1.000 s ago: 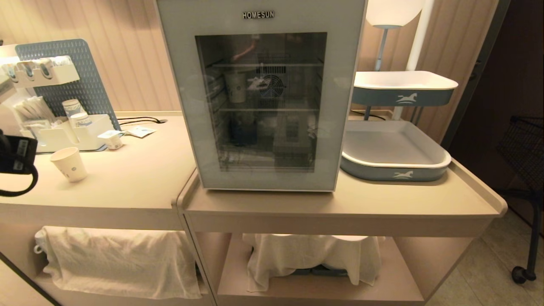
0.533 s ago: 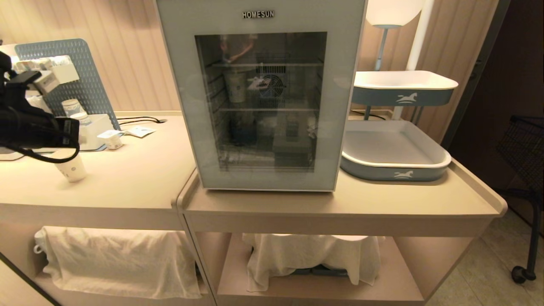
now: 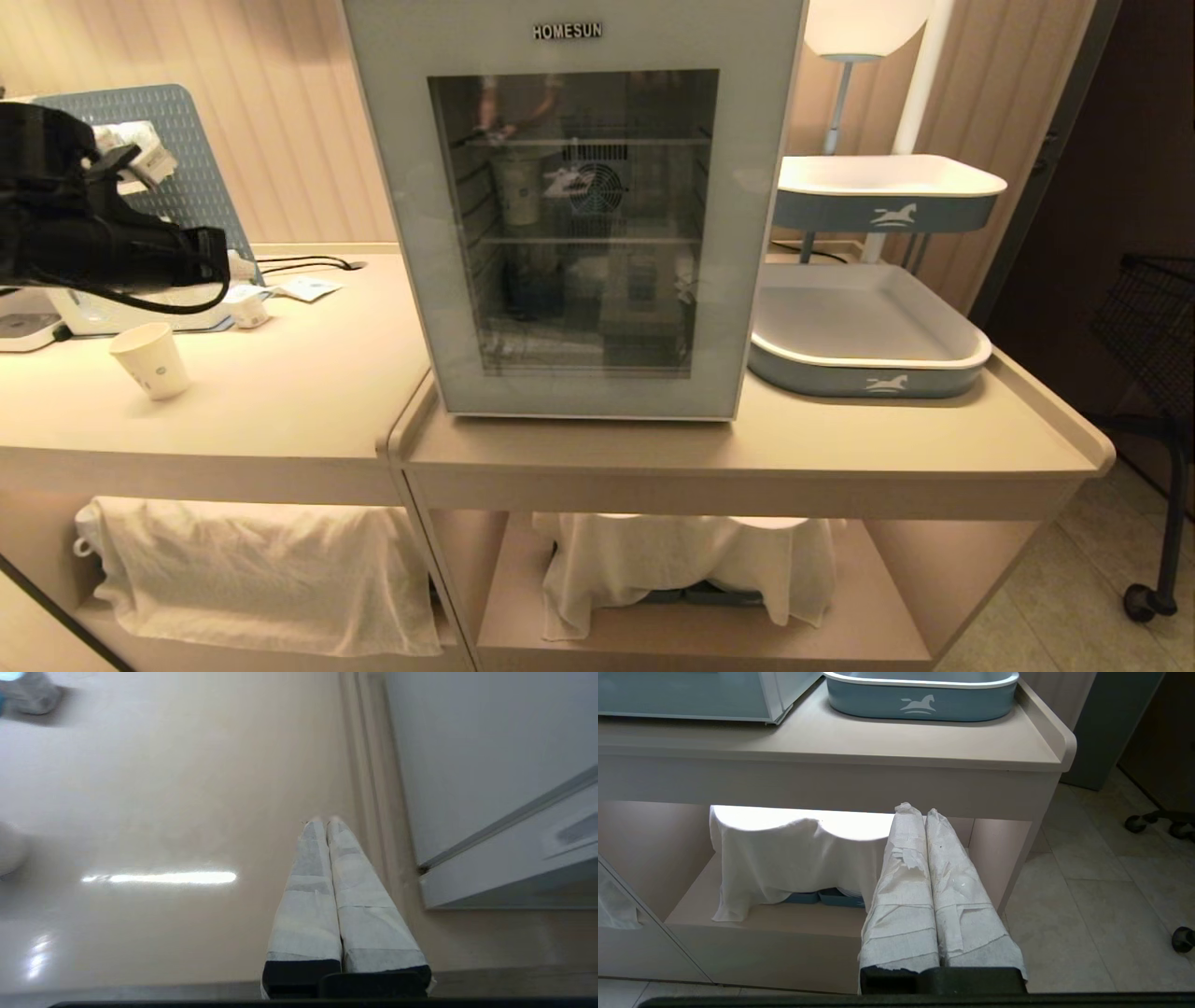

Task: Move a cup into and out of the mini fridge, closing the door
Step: Open the freezer door

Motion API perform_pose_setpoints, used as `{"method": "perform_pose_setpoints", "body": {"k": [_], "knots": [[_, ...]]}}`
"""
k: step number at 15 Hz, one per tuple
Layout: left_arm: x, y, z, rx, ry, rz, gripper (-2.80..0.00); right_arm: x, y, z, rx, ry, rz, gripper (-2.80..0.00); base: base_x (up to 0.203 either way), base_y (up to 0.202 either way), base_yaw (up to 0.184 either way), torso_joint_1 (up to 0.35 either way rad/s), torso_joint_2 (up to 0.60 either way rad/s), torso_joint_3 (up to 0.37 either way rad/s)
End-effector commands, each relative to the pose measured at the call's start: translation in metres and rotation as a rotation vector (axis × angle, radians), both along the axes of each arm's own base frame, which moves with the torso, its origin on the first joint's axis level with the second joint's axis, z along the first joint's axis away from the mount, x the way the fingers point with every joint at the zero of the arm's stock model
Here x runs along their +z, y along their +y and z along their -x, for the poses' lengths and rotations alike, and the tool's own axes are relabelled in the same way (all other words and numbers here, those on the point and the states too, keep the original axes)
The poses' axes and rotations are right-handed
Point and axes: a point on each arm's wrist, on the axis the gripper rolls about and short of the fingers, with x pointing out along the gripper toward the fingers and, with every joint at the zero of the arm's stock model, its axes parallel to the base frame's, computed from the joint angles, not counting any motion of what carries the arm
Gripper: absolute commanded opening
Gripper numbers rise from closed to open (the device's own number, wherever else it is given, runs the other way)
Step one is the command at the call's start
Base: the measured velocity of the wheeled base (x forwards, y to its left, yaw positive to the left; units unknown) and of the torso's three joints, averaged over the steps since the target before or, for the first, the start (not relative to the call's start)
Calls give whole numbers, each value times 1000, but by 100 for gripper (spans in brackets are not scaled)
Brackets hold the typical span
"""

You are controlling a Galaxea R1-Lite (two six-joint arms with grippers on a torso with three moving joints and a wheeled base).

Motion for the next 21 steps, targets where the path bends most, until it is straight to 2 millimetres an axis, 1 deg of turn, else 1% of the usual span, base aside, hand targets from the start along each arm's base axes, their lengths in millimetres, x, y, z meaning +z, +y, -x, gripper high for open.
{"method": "perform_pose_setpoints", "body": {"k": [1,3,6,8,11,13,16,19,21], "knots": [[-11,2,-15,-42,-6,107,-280,0,0,0,1,1,1,-280,0,0,0,0,0,0],[-15,1,-25,-138,-44,216,-280,0,0,0,1,1,1,-280,0,0,0,0,0,0],[-24,3,-33,-166,-32,257,-280,0,0,0,1,1,1,-280,0,0,0,0,0,0],[-23,2,-35,-200,-35,283,-280,0,0,0,1,1,1,-280,0,0,0,0,0,0],[-13,0,-33,-324,-99,324,-280,0,0,0,1,1,1,-280,0,0,0,0,0,0],[-21,0,-36,-374,-76,361,-280,0,0,0,1,1,1,-280,0,0,0,0,0,0],[-35,-1,-43,-384,-47,381,-280,0,0,0,1,1,1,-280,0,0,0,0,0,0],[-38,-14,-46,-423,-40,386,-280,0,0,0,1,1,1,-280,0,0,0,0,0,0],[-36,-22,-37,-470,-26,408,-280,0,0,0,1,1,1,-280,0,0,0,0,0,0]]}}
